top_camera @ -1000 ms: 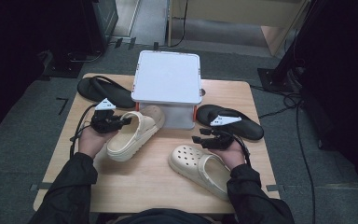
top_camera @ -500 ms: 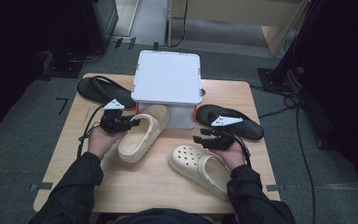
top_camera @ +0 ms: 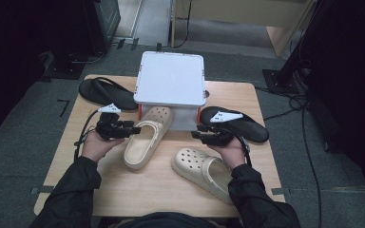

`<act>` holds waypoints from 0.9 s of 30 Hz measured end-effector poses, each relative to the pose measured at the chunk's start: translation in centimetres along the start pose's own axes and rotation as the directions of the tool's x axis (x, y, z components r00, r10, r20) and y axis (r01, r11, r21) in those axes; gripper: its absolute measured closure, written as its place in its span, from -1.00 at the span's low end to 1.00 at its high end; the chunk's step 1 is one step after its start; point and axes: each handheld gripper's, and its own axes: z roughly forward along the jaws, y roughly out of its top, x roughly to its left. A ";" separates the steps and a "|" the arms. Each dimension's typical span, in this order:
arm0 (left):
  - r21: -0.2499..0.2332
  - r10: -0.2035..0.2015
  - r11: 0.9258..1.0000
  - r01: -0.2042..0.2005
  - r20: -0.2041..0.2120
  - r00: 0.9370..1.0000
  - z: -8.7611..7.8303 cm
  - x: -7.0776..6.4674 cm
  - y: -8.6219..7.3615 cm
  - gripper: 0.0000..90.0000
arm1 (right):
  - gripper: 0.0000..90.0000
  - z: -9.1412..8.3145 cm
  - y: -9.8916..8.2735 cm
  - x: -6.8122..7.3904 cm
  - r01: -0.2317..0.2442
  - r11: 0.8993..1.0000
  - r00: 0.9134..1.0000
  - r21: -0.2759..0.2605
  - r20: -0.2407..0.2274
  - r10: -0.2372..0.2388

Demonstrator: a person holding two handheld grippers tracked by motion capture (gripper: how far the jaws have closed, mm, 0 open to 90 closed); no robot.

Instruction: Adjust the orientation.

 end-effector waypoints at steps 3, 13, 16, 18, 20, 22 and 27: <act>-0.005 0.006 1.000 -0.006 0.011 1.000 -1.2 0.1 -0.6 0.34 | 0.29 0.7 1.1 0.4 0.021 1.000 1.000 -0.010 -0.007 -0.021; 0.001 -0.027 1.000 0.027 -0.001 1.000 -2.3 1.3 -2.2 0.61 | 0.54 3.8 2.6 2.0 0.104 0.994 0.994 0.014 -0.036 -0.104; 0.040 -0.019 0.999 0.019 -0.005 1.000 -1.8 1.5 -2.7 0.62 | 0.63 4.7 3.0 2.5 0.132 0.991 0.990 0.023 -0.047 -0.131; 0.053 -0.024 0.998 0.025 -0.006 1.000 -1.7 1.6 -3.0 0.64 | 0.66 5.5 3.3 2.9 0.154 0.987 0.987 0.047 -0.053 -0.151; 0.049 -0.026 0.998 0.026 -0.001 1.000 -1.7 1.6 -3.2 0.65 | 0.67 6.0 3.7 3.1 0.159 0.985 0.986 0.064 -0.070 -0.154; 0.052 -0.026 0.998 0.025 0.017 1.000 -1.5 1.5 -3.3 0.65 | 0.68 6.5 3.9 3.3 0.172 0.982 0.983 0.074 -0.077 -0.166; 0.053 -0.021 0.998 0.019 0.031 0.999 -1.0 1.0 -3.3 0.68 | 0.70 8.4 4.1 4.0 0.188 0.977 0.978 0.097 -0.107 -0.177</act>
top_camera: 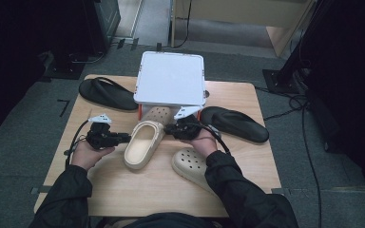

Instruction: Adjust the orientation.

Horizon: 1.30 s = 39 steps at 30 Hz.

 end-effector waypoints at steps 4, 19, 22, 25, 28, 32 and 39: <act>-0.009 -0.009 1.000 0.009 0.014 1.000 0.2 -0.1 0.0 0.73 | 0.74 0.9 0.1 0.1 0.000 1.000 1.000 0.028 0.005 0.000; -0.013 -0.004 1.000 0.005 0.060 0.998 1.5 -1.1 0.5 0.68 | 0.75 0.5 0.3 -0.9 -0.046 0.999 0.996 -0.004 0.072 0.046; -0.037 -0.012 0.999 0.014 0.052 0.999 1.0 -0.7 0.7 0.66 | 0.75 -0.4 0.7 -0.7 -0.066 0.998 0.995 -0.019 0.075 0.067; -0.054 -0.008 0.998 0.011 0.047 0.999 0.6 -0.4 1.4 0.64 | 0.75 -1.3 1.1 -0.2 -0.074 0.996 0.995 -0.043 0.065 0.076; -0.075 -0.010 0.997 0.015 0.056 0.998 0.1 -0.3 2.4 0.62 | 0.75 -2.2 1.5 0.6 -0.092 0.995 0.995 -0.049 0.042 0.095; -0.070 -0.024 0.997 0.029 0.073 0.997 -0.2 -0.1 3.4 0.62 | 0.71 -3.0 1.4 2.1 -0.072 0.995 0.997 -0.072 0.018 0.073; -0.079 0.009 0.997 -0.003 0.069 0.998 -0.8 -0.2 4.9 0.60 | 0.70 -3.4 0.7 3.6 -0.099 0.993 0.995 -0.058 -0.030 0.098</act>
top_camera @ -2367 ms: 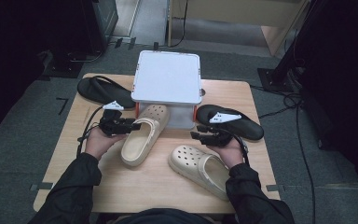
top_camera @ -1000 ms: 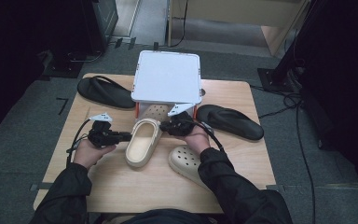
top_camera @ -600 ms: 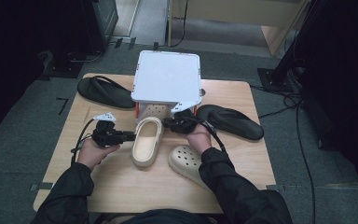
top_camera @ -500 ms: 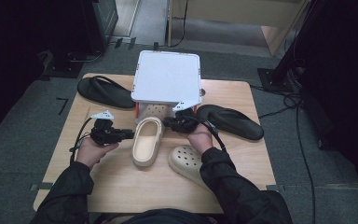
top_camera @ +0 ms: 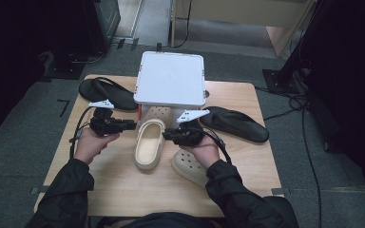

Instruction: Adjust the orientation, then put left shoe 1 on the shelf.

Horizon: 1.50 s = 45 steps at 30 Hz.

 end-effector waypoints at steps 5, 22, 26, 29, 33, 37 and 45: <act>-0.017 0.025 1.000 -0.025 -0.014 1.000 -0.5 0.2 1.3 0.58 | 0.67 0.0 -0.9 1.6 0.005 1.000 1.000 0.008 -0.025 -0.005; -0.034 0.087 0.996 -0.088 -0.010 0.996 -2.1 -0.5 6.3 0.60 | 0.69 1.0 -2.5 5.3 0.029 1.000 0.998 0.008 -0.049 -0.029; -0.044 0.100 0.994 -0.100 0.009 0.995 -1.9 -0.4 7.4 0.60 | 0.69 1.4 -2.9 5.8 0.024 1.000 0.998 0.016 -0.052 -0.023; -0.050 0.111 0.993 -0.110 0.007 0.994 -1.8 -0.5 8.0 0.61 | 0.69 1.5 -3.2 6.3 0.025 0.999 0.998 0.023 -0.057 -0.024; -0.044 0.119 0.992 -0.119 0.000 0.993 -1.0 0.0 8.6 0.63 | 0.69 1.7 -3.6 6.8 0.033 0.999 0.998 0.033 -0.061 -0.031; -0.040 0.122 0.992 -0.123 -0.014 0.992 -0.3 0.7 8.8 0.66 | 0.74 2.0 -4.1 7.1 0.038 0.998 0.997 0.045 -0.072 -0.035; -0.028 0.139 0.990 -0.139 -0.020 0.990 0.8 0.9 9.6 0.69 | 0.77 3.5 -4.8 8.4 0.043 0.996 0.994 0.075 -0.105 -0.035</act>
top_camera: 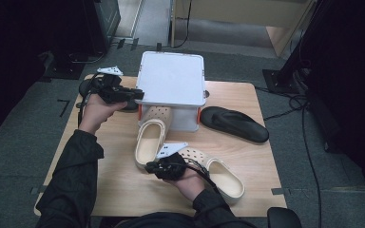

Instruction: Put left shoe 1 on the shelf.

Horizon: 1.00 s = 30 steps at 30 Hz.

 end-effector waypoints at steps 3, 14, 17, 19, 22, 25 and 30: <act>0.000 -0.002 1.000 0.002 -0.003 1.000 0.0 0.1 0.0 0.70 | 0.77 0.6 -0.2 0.3 0.006 1.000 1.000 0.012 -0.006 -0.006; -0.022 -0.006 1.000 0.005 -0.020 1.000 0.1 0.4 0.0 0.71 | 0.77 2.7 -1.7 0.5 0.012 0.997 1.000 0.070 -0.004 -0.012; -0.017 0.007 1.000 -0.007 -0.033 0.999 0.1 0.2 0.0 0.73 | 0.77 3.1 -1.9 0.2 0.002 0.997 1.000 0.077 0.005 -0.002; -0.015 0.005 1.000 -0.005 -0.031 1.000 0.1 0.2 0.0 0.74 | 0.77 3.2 -1.9 -0.1 0.003 0.997 1.000 0.076 0.016 -0.005; -0.010 0.013 1.000 -0.013 -0.040 0.999 0.1 0.2 0.0 0.78 | 0.78 3.2 -1.9 -0.5 -0.011 0.998 0.999 0.067 0.041 0.009; -0.008 0.016 1.000 -0.017 -0.052 0.999 0.1 0.0 0.0 0.80 | 0.80 3.2 -1.9 -0.6 -0.018 0.998 0.999 0.066 0.038 0.015; -0.005 0.017 1.000 -0.017 -0.046 0.999 0.2 -0.1 0.0 0.82 | 0.86 3.2 -1.8 -0.6 0.000 0.998 0.998 0.069 0.066 -0.004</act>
